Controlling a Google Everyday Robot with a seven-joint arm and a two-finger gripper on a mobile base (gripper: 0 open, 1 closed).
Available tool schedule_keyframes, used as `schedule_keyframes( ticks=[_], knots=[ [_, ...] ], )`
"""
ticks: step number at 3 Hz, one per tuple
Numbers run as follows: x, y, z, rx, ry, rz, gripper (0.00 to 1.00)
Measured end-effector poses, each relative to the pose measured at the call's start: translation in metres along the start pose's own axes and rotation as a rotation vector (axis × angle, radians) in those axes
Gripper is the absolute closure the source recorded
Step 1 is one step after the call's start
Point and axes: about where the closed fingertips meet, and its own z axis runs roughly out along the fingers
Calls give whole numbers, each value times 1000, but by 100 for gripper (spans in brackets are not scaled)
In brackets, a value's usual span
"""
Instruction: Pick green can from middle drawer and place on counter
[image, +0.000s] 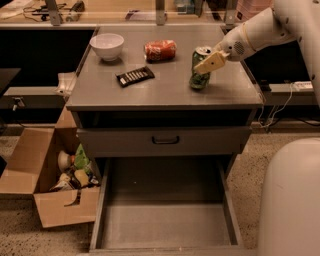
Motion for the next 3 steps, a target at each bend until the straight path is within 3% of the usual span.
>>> schedule_keyframes(
  ticks=[1, 3],
  knots=[
    [2, -3, 8, -7, 8, -12, 100],
    [2, -3, 9, -8, 9, -14, 62]
  ],
)
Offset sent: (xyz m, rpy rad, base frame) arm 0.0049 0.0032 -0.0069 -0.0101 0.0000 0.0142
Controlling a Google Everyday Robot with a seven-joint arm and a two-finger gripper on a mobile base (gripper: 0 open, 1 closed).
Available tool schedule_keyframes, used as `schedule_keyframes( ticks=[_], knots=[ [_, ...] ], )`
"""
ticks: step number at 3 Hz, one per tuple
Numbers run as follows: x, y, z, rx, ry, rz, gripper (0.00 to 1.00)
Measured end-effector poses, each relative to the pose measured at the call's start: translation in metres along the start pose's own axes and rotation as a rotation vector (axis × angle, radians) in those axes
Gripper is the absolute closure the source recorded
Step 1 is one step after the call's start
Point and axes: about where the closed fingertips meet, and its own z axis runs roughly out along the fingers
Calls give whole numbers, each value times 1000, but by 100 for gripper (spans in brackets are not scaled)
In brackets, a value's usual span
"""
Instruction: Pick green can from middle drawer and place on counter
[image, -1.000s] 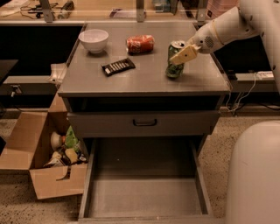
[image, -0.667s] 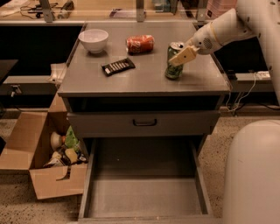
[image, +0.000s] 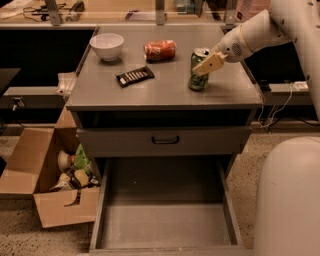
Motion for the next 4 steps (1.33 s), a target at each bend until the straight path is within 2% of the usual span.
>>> schedule_keyframes(
  ticks=[2, 3, 4],
  knots=[
    [0, 0, 0, 0, 0, 0, 15],
    [0, 0, 0, 0, 0, 0, 0],
    [0, 0, -1, -3, -13, -2, 0]
  ],
)
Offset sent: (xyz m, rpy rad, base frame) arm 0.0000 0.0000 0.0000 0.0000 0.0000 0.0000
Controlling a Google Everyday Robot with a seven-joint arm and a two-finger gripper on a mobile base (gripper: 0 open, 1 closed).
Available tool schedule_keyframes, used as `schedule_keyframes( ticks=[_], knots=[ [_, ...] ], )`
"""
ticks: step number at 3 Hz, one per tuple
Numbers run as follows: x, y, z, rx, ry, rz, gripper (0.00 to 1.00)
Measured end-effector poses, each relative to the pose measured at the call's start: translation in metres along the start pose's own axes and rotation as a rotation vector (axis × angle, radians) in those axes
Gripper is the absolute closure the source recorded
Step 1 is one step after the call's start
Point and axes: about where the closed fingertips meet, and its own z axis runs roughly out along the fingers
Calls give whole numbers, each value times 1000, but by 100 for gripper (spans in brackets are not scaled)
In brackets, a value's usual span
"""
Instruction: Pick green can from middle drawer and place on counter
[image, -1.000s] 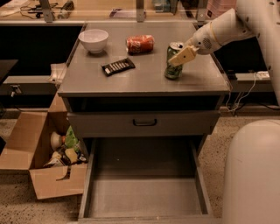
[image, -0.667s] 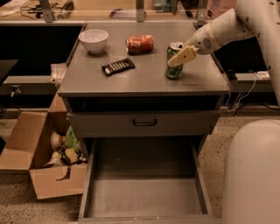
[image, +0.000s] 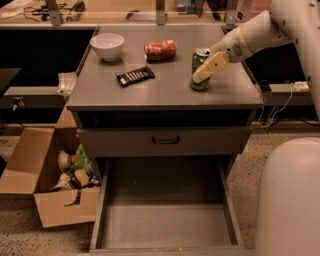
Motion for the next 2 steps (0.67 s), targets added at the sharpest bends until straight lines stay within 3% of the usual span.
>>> schedule_keyframes(
  ticks=[1, 2],
  knots=[
    [-1, 1, -5, -12, -49, -6, 0],
    [-3, 1, -34, -13, -163, -9, 0]
  ],
)
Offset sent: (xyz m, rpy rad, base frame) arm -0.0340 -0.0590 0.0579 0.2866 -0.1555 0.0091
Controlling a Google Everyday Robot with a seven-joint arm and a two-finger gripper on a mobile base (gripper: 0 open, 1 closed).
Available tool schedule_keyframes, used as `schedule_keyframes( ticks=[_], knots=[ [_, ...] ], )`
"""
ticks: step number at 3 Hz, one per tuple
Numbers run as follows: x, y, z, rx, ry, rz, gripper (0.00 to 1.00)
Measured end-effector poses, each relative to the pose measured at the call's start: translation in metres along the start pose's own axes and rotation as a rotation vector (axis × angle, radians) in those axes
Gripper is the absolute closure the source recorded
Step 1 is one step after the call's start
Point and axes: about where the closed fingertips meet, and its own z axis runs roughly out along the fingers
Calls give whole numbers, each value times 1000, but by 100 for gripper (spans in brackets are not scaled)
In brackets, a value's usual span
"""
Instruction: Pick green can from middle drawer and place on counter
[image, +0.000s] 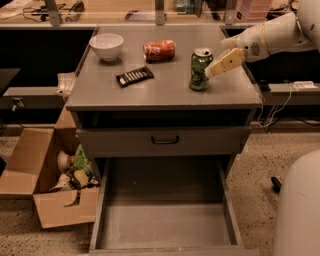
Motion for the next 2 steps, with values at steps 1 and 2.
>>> schedule_keyframes(
  ticks=[1, 2],
  knots=[
    [1, -1, -42, 26, -113, 20, 0],
    [1, -1, -42, 25, -113, 20, 0]
  ],
)
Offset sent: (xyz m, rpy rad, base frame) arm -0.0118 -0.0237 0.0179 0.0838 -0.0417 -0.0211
